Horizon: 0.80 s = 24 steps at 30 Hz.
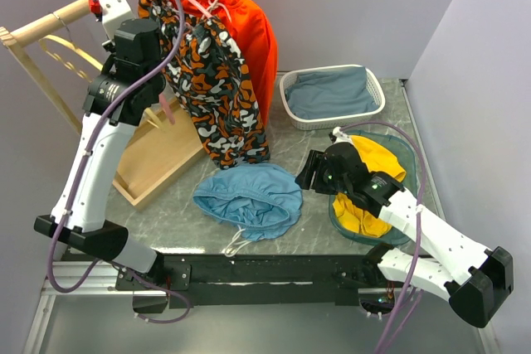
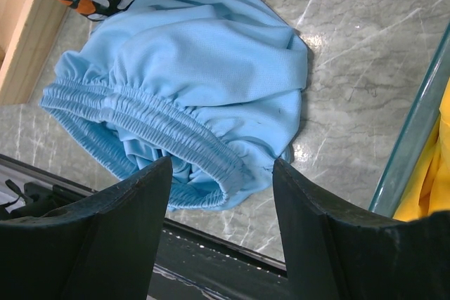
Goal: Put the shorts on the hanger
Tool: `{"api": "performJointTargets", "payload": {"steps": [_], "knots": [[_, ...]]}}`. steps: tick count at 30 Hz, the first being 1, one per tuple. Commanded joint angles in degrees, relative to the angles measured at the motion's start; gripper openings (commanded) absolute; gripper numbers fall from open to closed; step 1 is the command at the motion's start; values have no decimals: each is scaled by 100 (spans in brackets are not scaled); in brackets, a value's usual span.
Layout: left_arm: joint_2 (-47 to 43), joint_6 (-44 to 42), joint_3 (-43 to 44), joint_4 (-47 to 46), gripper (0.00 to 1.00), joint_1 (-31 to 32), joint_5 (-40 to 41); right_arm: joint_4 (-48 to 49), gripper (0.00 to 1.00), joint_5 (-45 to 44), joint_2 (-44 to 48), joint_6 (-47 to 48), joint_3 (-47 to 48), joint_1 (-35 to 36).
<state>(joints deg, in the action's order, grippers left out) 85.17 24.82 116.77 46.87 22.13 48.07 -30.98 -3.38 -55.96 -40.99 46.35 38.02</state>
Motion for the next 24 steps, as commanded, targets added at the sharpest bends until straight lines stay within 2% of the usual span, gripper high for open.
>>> {"api": "performJointTargets", "payload": {"steps": [1,3,15,24], "knots": [[-193,-21,3,-363,6,-7,-325,31,67,-40,16,100,76,39],[-150,-38,117,-319,1,2,-316,48,67,-23,-11,92,85,39],[-483,-249,320,-653,1,318,-158,189,67,56,-195,91,129,39],[-834,-74,74,-592,1,766,-517,215,67,57,-152,74,50,30]]}}
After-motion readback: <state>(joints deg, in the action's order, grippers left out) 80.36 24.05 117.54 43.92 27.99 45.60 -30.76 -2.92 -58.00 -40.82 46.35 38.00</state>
